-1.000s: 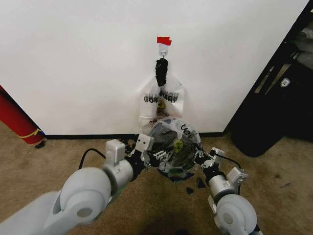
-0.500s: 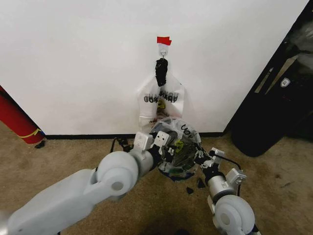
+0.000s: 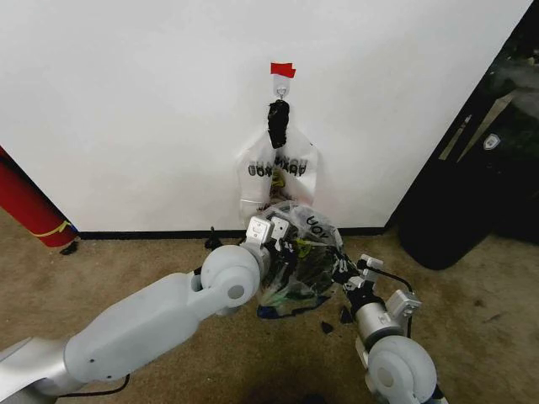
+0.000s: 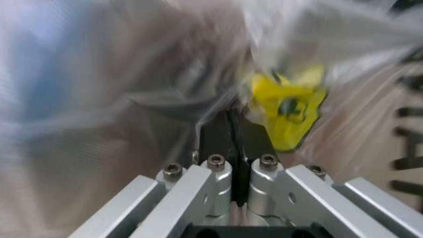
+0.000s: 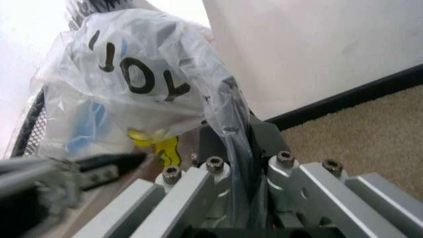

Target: Pick up the garbage bag from the wall and place it over the trash bin.

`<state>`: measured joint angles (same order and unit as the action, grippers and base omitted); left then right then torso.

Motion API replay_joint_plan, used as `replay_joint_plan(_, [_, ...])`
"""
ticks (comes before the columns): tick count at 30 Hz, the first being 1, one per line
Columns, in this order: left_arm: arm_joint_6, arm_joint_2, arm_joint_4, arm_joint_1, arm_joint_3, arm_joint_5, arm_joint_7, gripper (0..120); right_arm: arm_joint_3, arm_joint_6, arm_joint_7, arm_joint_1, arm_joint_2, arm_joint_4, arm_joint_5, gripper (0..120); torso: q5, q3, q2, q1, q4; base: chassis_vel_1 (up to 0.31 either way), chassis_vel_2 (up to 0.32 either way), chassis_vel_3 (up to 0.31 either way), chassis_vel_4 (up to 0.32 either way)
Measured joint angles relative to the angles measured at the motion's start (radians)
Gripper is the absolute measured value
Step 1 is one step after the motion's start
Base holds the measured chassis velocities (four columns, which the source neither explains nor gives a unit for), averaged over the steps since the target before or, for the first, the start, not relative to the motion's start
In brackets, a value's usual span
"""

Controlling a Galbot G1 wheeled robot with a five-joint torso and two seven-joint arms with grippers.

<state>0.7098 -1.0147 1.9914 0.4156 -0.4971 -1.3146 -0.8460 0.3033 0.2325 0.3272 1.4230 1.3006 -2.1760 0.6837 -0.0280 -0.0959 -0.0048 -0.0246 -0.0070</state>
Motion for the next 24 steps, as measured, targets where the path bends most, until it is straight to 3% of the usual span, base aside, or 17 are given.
replay_joint_plan(9, [0.027,0.005,-0.039,0.01,-0.049,0.043,-0.013,0,-0.011,0.0,-0.003,-0.003,-0.004,0.004,-0.012,1,-0.0001,0.0,0.0,0.0,0.0001,0.0,0.0,0.0,0.0])
replay_joint_plan(18, [-0.031,0.022,0.035,0.006,-0.007,0.034,0.024,0,-0.018,0.0,-0.005,-0.005,0.003,0.009,-0.02,1,-0.0001,0.0,0.0,0.0,0.0002,0.0,0.0,0.0,0.0])
replay_joint_plan(24, [-0.052,-0.03,-0.01,-0.015,-0.006,0.055,0.008,0,-0.033,0.0,-0.008,0.0,0.012,0.003,-0.027,1,-0.0001,0.0,0.0,0.0,-0.0001,0.0,0.0,0.0,0.0])
